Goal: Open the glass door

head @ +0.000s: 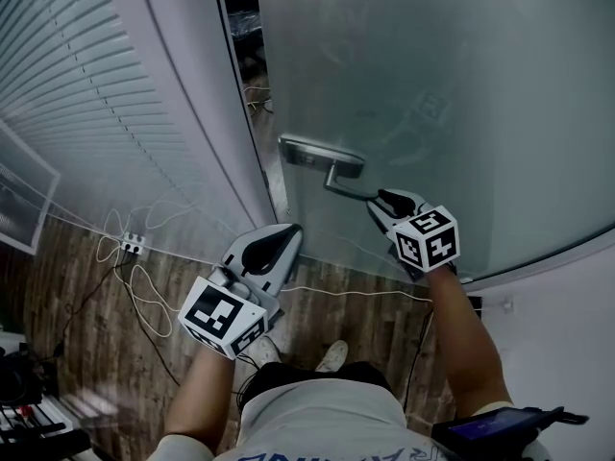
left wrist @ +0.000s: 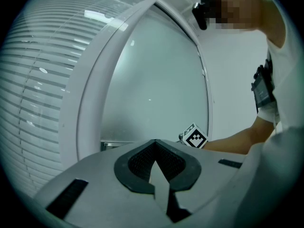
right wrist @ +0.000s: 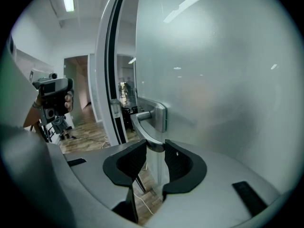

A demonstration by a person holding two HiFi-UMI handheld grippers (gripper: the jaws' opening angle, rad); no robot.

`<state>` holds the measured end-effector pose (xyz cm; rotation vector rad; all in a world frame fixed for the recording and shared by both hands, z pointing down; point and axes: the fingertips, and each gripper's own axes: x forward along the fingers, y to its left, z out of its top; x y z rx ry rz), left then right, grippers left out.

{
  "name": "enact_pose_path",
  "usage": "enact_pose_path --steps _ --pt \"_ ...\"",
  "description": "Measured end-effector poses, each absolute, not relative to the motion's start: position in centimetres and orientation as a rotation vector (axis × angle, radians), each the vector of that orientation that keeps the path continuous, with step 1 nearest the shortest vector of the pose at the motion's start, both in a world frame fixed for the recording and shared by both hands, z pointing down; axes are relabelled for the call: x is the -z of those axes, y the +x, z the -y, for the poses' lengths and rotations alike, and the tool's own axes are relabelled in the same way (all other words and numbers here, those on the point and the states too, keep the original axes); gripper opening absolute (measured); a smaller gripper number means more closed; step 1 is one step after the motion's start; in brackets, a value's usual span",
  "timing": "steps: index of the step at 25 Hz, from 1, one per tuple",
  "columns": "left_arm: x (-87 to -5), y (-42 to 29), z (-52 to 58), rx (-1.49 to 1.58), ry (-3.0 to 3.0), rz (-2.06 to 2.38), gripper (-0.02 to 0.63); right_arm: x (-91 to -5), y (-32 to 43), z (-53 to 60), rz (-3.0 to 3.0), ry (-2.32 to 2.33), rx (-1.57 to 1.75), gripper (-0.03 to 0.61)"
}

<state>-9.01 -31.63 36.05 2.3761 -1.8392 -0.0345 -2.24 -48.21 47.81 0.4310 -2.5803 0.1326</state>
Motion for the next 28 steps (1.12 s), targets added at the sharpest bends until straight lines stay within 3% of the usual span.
enact_pose_path --steps 28 --pt "-36.5 -8.9 34.9 0.042 2.358 1.874 -0.002 -48.3 -3.9 57.1 2.581 0.551 -0.126 0.120"
